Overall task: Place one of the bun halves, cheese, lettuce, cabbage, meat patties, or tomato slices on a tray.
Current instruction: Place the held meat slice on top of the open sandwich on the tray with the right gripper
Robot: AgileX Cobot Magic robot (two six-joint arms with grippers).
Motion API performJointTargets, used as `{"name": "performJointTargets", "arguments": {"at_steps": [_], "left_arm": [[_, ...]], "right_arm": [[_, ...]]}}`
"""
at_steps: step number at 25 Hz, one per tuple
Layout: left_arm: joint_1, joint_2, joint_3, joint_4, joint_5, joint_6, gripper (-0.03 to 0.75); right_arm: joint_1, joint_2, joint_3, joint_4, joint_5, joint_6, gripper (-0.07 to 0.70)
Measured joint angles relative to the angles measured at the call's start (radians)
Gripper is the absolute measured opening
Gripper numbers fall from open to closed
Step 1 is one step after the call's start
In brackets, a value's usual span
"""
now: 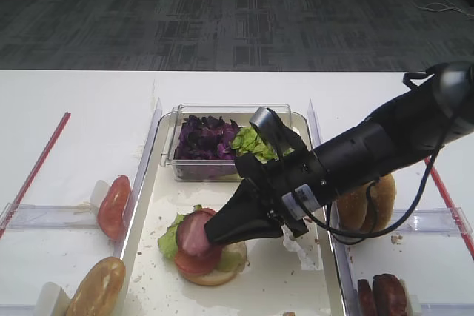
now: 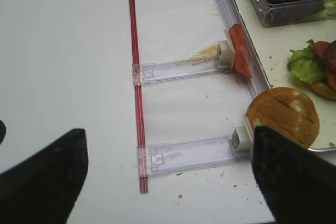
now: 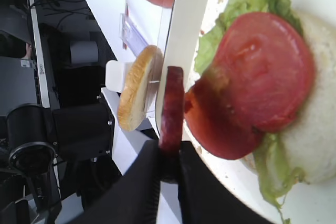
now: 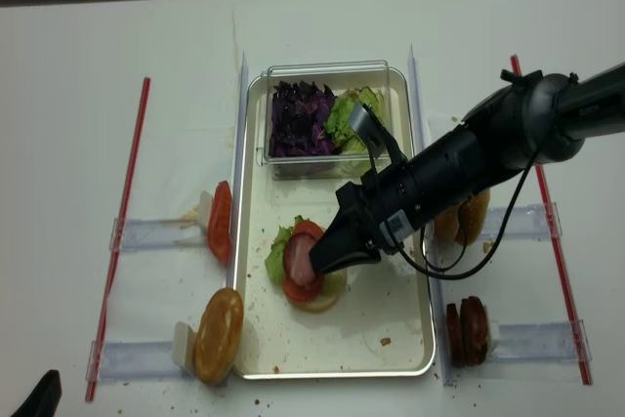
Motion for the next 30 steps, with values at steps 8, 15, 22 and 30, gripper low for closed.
{"name": "performJointTargets", "arguments": {"at_steps": [8, 15, 22, 30], "left_arm": [[0.000, 0.000, 0.000, 0.000, 0.000, 0.000, 0.616], [0.000, 0.000, 0.000, 0.000, 0.000, 0.000, 0.616], [0.000, 0.000, 0.000, 0.000, 0.000, 0.000, 0.616], [0.000, 0.000, 0.000, 0.000, 0.000, 0.000, 0.616]], "right_arm": [[0.000, 0.012, -0.002, 0.010, -0.002, -0.004, 0.130], [0.000, 0.012, -0.002, 0.006, -0.004, -0.002, 0.130], [0.000, 0.012, -0.002, -0.018, -0.032, 0.011, 0.130], [0.000, 0.013, -0.002, -0.018, -0.033, 0.012, 0.130]]}}
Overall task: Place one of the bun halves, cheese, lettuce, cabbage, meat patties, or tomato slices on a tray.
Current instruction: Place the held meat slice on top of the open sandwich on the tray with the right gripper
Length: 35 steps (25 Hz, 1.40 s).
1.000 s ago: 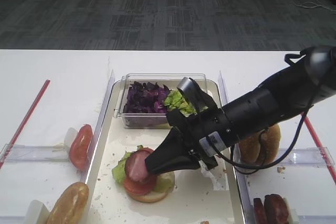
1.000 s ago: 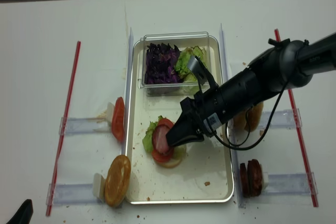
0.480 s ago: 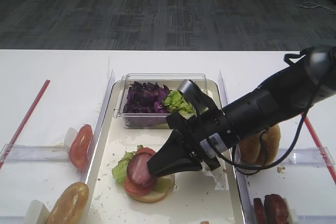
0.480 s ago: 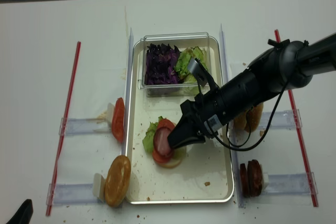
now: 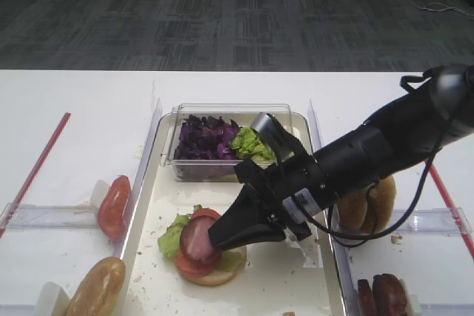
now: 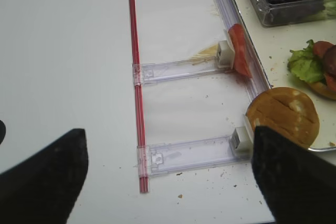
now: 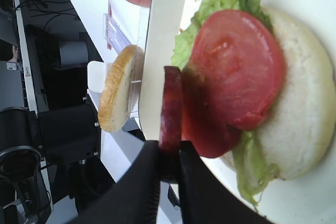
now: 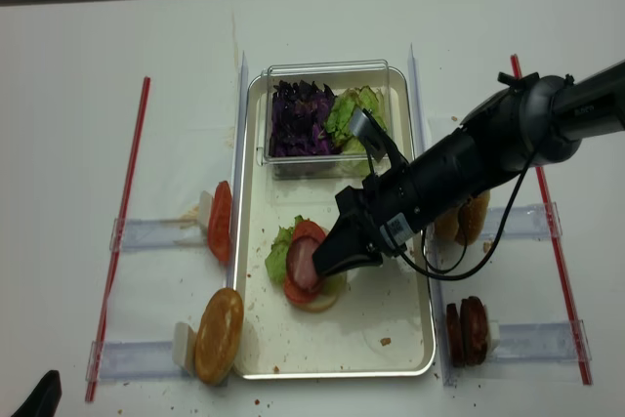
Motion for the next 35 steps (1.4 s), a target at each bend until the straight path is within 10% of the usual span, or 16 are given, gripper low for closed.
{"name": "performJointTargets", "arguments": {"at_steps": [12, 26, 35], "left_arm": [[0.000, 0.000, 0.000, 0.000, 0.000, 0.000, 0.616], [0.000, 0.000, 0.000, 0.000, 0.000, 0.000, 0.616], [0.000, 0.000, 0.000, 0.000, 0.000, 0.000, 0.616]], "right_arm": [[0.000, 0.000, 0.000, 0.000, -0.004, 0.003, 0.144], [0.000, 0.000, 0.000, 0.000, -0.015, 0.006, 0.558], [0.000, 0.000, 0.000, 0.006, -0.015, 0.009, 0.594]]}}
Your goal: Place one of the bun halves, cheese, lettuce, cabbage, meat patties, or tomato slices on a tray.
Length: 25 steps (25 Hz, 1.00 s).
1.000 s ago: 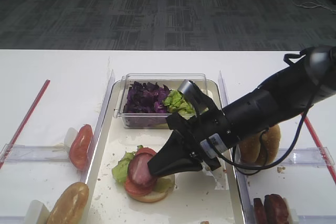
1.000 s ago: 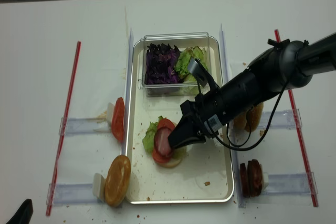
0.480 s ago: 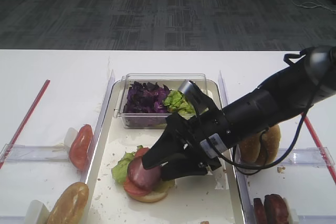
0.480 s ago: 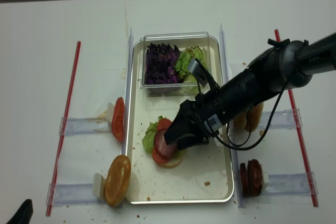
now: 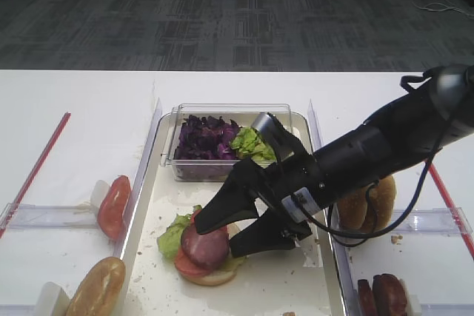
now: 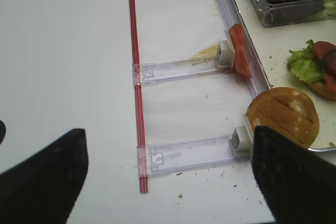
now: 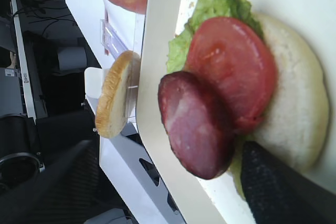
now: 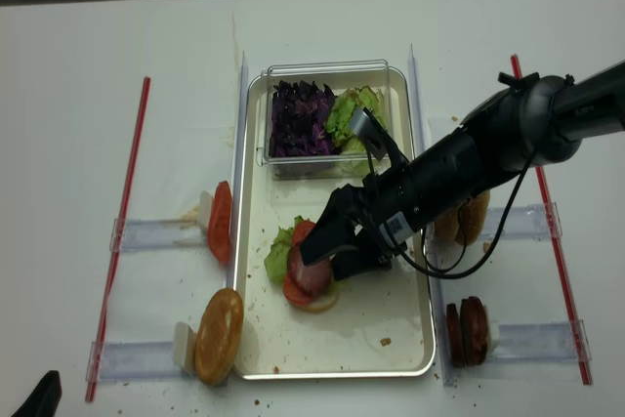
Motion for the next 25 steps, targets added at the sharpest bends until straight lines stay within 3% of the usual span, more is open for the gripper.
{"name": "performJointTargets", "arguments": {"at_steps": [13, 18, 25], "left_arm": [[0.000, 0.000, 0.000, 0.000, 0.000, 0.000, 0.616], [0.000, 0.000, 0.000, 0.000, 0.000, 0.000, 0.616], [0.000, 0.000, 0.000, 0.002, 0.000, 0.000, 0.616]], "right_arm": [[0.000, -0.036, 0.000, -0.021, -0.017, 0.011, 0.594], [0.000, -0.073, -0.016, -0.110, -0.054, 0.062, 0.594], [0.000, -0.124, -0.071, -0.263, -0.062, 0.154, 0.595]]}}
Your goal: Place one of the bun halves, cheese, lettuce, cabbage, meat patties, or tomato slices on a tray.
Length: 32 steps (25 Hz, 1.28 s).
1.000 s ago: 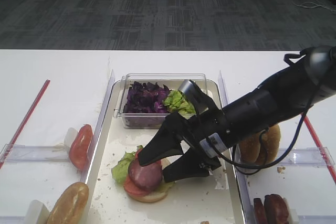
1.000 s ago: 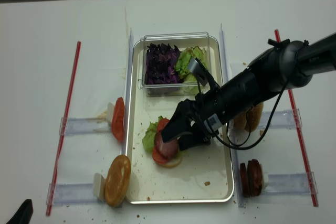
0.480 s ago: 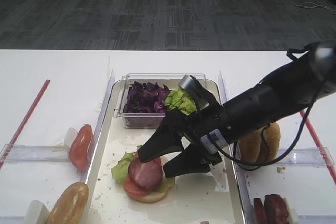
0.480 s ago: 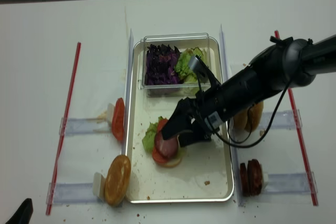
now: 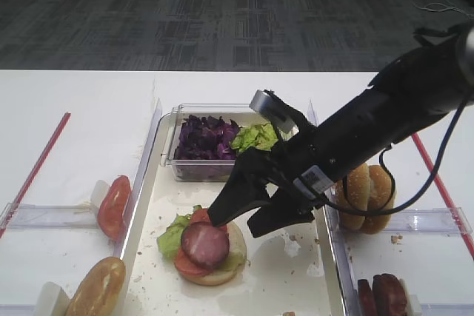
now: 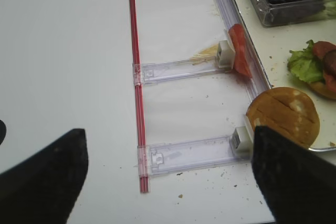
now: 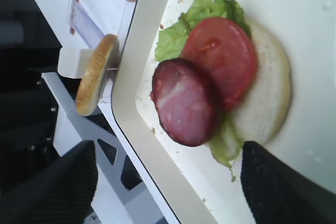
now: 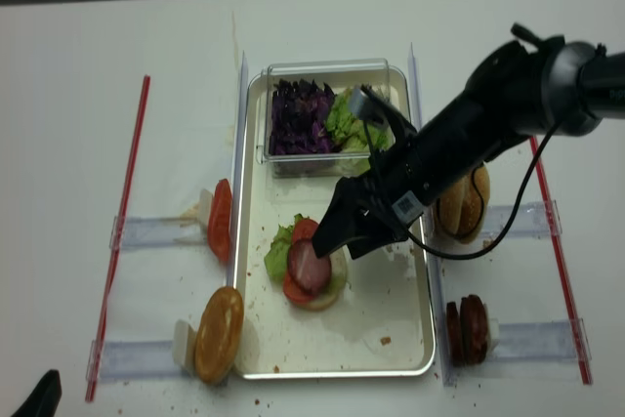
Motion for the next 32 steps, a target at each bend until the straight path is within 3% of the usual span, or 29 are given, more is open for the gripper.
{"name": "performJointTargets", "arguments": {"at_steps": [11, 22, 28, 32], "left_arm": [[0.000, 0.000, 0.000, 0.002, 0.000, 0.000, 0.616], [0.000, 0.000, 0.000, 0.002, 0.000, 0.000, 0.616], [0.000, 0.000, 0.000, 0.002, 0.000, 0.000, 0.616], [0.000, 0.000, 0.000, 0.002, 0.000, 0.000, 0.616]], "right_arm": [[0.000, -0.083, -0.162, -0.375, 0.017, 0.281, 0.595], [0.000, -0.089, -0.351, -0.772, 0.095, 0.544, 0.596], [0.000, -0.089, -0.423, -0.987, 0.142, 0.648, 0.596], [0.000, -0.089, -0.455, -1.059, 0.168, 0.665, 0.596]]}}
